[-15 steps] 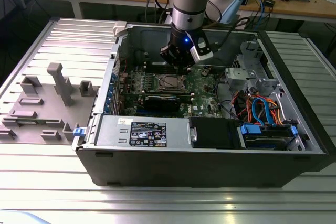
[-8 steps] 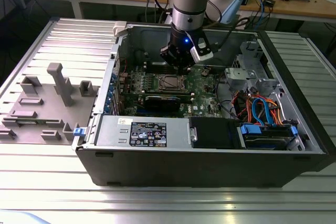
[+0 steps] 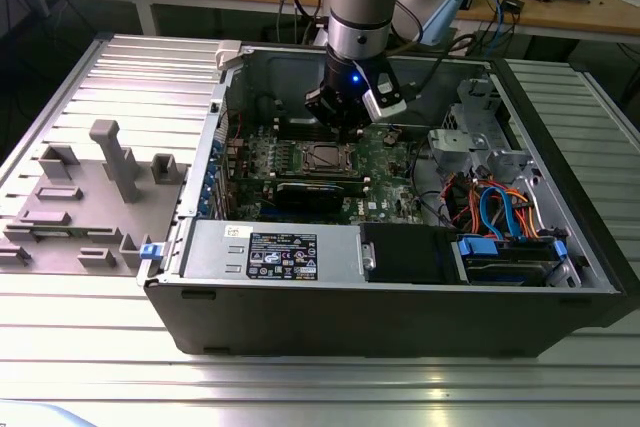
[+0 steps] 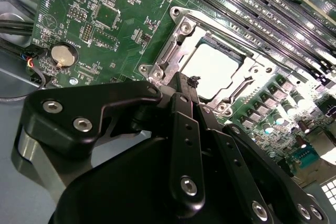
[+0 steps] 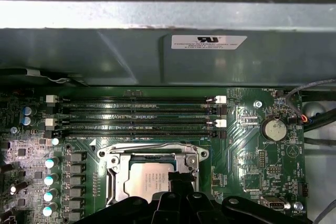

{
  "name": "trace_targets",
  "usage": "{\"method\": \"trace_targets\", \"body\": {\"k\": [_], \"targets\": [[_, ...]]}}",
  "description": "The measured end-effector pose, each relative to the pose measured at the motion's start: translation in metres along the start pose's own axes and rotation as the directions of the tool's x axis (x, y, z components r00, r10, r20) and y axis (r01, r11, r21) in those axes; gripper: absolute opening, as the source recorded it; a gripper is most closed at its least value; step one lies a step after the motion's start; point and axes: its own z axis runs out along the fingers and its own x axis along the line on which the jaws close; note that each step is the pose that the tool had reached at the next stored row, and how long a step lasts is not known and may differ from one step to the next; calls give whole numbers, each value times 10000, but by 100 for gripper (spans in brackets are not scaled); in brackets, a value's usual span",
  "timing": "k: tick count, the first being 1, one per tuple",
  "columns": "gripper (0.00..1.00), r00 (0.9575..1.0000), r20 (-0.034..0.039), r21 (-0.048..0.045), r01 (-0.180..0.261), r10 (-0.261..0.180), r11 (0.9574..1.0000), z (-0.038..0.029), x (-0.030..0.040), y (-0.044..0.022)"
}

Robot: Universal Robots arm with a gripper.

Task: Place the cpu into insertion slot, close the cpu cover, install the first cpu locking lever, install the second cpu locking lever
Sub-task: 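Install the second cpu locking lever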

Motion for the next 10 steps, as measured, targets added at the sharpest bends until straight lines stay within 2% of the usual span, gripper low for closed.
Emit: {"method": "trace_targets", "body": {"k": [10], "targets": [[11, 10000, 1, 0, 1, -1, 10000, -25, -1, 0]]}}
